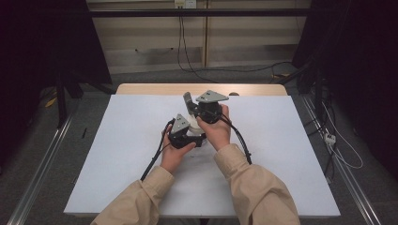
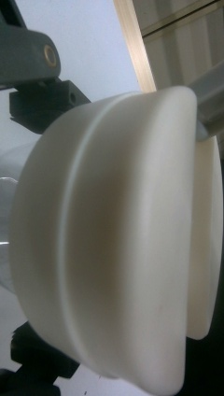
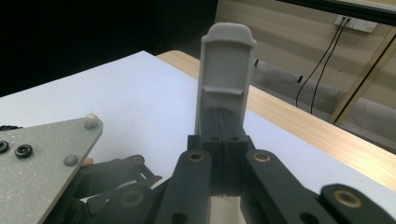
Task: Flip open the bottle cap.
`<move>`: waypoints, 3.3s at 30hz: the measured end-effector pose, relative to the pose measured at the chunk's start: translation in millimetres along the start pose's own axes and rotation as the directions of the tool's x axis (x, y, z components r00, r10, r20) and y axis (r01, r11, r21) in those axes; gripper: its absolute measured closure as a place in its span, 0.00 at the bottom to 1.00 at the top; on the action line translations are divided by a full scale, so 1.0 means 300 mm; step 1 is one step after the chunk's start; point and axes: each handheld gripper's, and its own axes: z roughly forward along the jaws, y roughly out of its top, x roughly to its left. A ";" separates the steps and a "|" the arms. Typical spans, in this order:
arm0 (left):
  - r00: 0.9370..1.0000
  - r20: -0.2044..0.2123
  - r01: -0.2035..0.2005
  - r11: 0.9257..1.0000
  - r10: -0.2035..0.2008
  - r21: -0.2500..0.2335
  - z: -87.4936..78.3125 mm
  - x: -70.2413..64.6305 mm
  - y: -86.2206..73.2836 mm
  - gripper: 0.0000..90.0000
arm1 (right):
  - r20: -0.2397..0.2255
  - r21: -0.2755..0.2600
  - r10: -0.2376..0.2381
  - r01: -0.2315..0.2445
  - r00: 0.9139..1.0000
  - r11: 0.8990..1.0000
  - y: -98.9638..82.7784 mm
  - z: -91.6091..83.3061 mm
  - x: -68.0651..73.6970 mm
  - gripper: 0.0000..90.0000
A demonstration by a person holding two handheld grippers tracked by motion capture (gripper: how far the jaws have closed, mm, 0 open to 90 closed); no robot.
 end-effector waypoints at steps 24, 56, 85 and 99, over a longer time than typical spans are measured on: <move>1.000 -0.011 -0.008 1.000 0.009 0.006 -0.001 -0.002 0.000 0.21 | 0.001 0.003 -0.001 0.001 1.000 1.000 0.011 0.017 0.001 1.00; 1.000 -0.011 0.000 1.000 0.000 0.001 0.000 -0.002 -0.001 0.21 | -0.009 0.015 0.012 -0.012 1.000 1.000 0.018 0.050 -0.005 1.00; 1.000 -0.013 0.001 1.000 -0.001 0.002 0.000 -0.002 -0.001 0.21 | -0.022 0.050 0.035 -0.034 0.999 0.998 0.008 0.080 -0.007 1.00; 1.000 -0.012 0.004 1.000 -0.004 0.004 -0.002 0.001 -0.001 0.21 | -0.019 0.051 0.031 -0.030 0.999 0.998 0.005 0.082 -0.002 1.00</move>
